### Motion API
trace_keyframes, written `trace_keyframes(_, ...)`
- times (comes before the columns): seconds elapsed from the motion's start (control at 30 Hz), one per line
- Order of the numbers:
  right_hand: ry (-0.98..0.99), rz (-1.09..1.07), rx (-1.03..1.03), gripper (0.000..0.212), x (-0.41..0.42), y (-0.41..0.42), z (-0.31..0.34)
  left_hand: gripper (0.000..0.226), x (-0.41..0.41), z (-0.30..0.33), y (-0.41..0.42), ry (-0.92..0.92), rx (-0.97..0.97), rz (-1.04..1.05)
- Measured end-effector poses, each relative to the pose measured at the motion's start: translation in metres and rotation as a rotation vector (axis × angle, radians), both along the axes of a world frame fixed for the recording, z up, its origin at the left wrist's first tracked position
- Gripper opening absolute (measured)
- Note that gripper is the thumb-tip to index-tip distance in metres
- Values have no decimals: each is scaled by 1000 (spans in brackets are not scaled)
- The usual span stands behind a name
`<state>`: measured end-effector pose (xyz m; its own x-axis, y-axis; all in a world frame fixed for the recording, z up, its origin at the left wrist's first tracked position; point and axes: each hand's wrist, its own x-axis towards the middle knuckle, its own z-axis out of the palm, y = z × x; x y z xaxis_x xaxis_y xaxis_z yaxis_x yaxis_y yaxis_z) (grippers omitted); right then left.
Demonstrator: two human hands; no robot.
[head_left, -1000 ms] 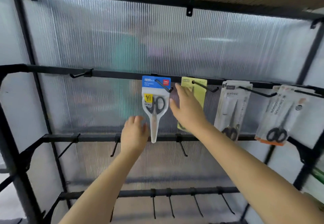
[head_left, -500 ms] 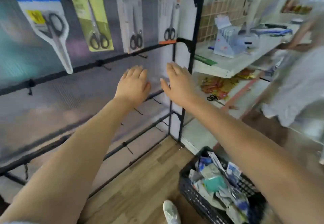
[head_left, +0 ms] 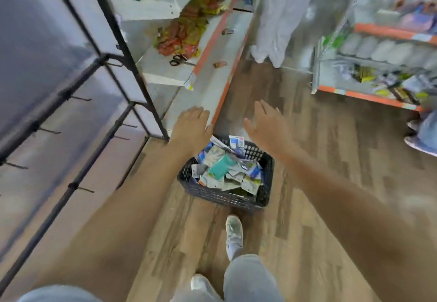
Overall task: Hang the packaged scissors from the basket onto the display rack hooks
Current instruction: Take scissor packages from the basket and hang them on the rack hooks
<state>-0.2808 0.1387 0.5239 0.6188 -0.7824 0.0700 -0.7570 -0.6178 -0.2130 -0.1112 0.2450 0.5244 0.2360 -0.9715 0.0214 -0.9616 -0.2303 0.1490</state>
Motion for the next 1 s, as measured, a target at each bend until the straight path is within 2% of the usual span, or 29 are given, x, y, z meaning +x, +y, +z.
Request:
trace_keyframes(0.1,50,-58,106,53,-17,-27,-39,55,-8,-34,-26,90,97,1)
trace_keyframes(0.2,93,-92,201,52,-29,-59,-76,42,-6,-71,-57,70,193,40)
trace_keyframes(0.33,193,-110,291,50,-40,-93,-121,37,-11,-114,-95,148,326,133)
trace_keyframes(0.47,314,-67,368,51,-43,-122,-173,26,-3,-178,-118,84,375,-6)
trace_keyframes(0.6,372,-87,451,51,-42,-143,-243,33,12,-250,-133,152,482,-63)
trace_keyframes(0.7,379,-133,510,52,-41,-144,-303,24,16,-308,-142,182,570,-149)
trace_keyframes(0.8,393,-165,554,46,-40,-140,-367,41,17,-370,-152,215,615,-134)
trace_keyframes(0.9,428,-167,589,42,-38,-135,-426,35,16,-432,-160,190,641,-134)
trace_keyframes(1.0,467,-166,640,47,-33,-136,-474,36,12,-482,-176,157,681,-193)
